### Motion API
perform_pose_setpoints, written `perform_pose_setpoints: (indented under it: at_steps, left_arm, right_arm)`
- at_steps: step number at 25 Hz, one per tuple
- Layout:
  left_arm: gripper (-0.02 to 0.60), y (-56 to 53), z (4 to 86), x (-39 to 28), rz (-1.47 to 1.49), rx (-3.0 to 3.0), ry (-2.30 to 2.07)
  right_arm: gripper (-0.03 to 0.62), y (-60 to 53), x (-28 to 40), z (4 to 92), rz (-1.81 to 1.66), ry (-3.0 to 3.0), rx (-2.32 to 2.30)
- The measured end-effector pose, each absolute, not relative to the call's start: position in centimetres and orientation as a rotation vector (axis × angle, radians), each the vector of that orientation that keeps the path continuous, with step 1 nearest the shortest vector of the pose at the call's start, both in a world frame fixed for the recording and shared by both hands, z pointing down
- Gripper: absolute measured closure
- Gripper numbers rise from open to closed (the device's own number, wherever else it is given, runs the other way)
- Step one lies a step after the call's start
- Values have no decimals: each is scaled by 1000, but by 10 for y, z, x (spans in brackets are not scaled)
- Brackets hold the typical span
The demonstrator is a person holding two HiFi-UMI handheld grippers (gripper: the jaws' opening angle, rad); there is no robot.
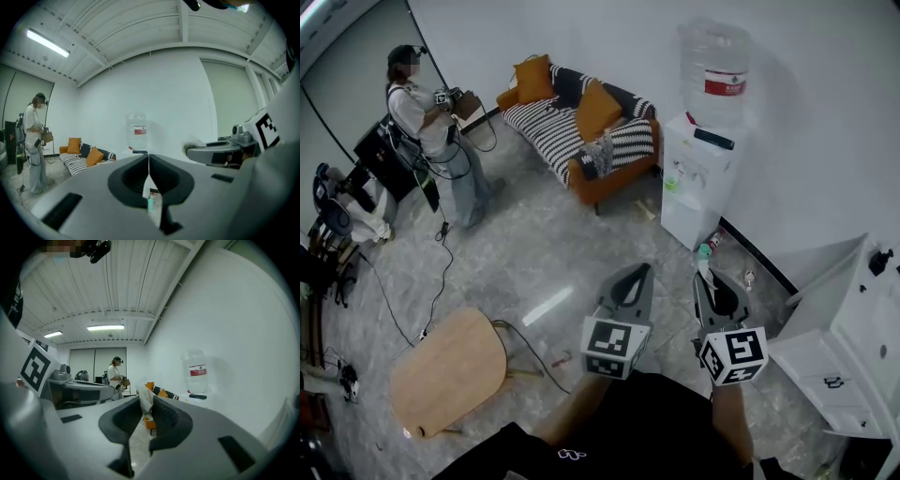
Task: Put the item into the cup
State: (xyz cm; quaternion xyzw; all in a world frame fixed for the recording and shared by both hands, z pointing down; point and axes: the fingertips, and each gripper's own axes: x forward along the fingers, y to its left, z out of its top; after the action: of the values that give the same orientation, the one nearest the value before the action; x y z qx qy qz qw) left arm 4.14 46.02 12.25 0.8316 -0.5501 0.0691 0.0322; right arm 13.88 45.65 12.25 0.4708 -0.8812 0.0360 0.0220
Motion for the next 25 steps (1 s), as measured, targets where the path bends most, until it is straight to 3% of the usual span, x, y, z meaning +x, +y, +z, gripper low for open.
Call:
perform_pose_setpoints:
  at_steps: [17,25]
  left_arm:
    - [568,378,127,51,135,2618,-1623]
    - [568,299,151,22,131,2540,-1602]
  right_arm:
    - [530,382,182,143,130,-2622,1667]
    - [530,316,156,158,158,-2594,1643]
